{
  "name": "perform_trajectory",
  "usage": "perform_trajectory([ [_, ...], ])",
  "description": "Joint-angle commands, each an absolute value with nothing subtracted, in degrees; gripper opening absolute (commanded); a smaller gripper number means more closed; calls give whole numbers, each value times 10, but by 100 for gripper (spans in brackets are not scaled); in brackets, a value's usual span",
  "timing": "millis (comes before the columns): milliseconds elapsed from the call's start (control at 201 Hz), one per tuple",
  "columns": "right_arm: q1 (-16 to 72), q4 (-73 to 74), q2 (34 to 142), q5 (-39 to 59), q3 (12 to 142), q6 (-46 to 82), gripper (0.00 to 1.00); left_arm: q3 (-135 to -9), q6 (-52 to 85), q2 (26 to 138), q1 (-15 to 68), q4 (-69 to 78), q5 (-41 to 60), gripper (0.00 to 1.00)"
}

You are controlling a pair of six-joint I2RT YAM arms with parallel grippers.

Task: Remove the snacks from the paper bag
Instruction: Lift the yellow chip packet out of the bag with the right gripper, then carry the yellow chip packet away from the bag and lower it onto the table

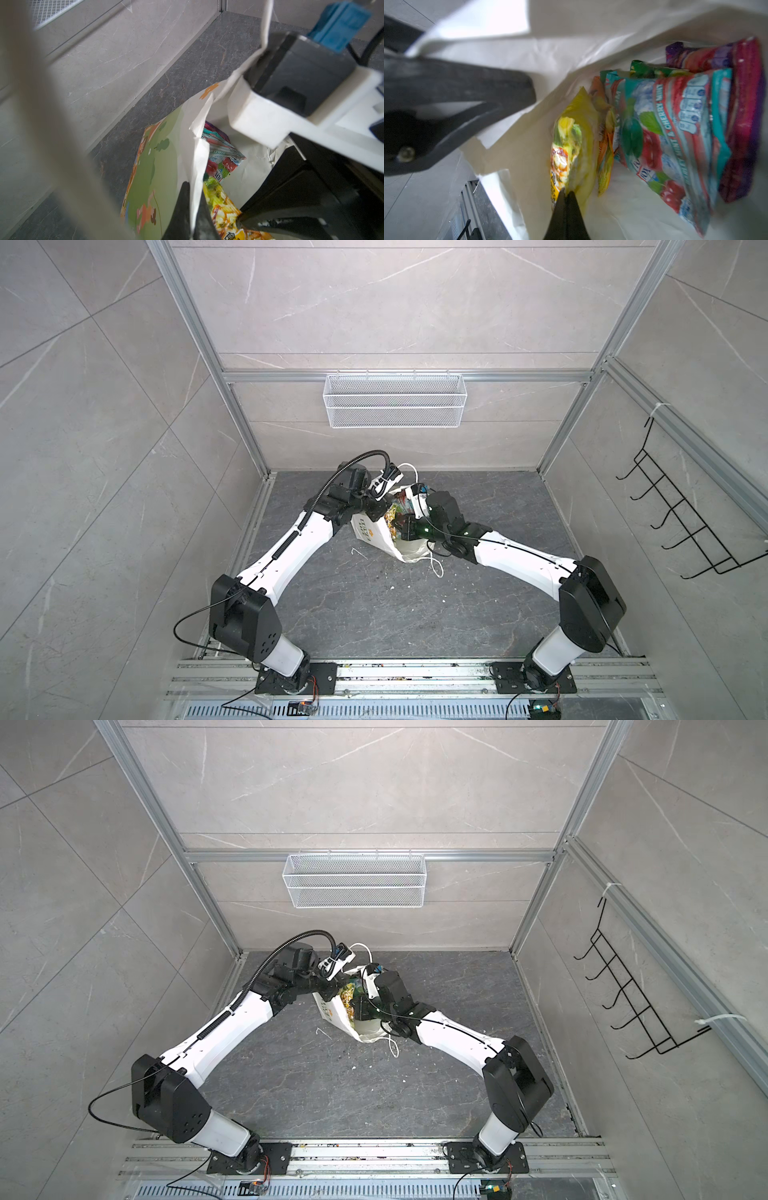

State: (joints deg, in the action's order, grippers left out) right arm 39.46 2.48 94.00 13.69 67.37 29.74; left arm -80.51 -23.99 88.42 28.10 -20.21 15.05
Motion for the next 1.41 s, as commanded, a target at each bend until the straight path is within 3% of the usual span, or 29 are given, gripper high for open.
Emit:
perform_trajectory([
  [0, 382, 13, 910, 141, 664, 270, 0, -804, -244, 854, 284, -168, 158, 0],
  [637, 303, -109, 800, 253, 663, 166, 0, -813, -232, 862, 283, -150, 138, 0],
  [985, 243, -122, 711, 324, 643, 216, 0, -808, -227, 865, 284, -130, 136, 0],
  [1403, 185, -148, 612, 186, 626, 289, 0, -789, -234, 846, 284, -123, 155, 0],
])
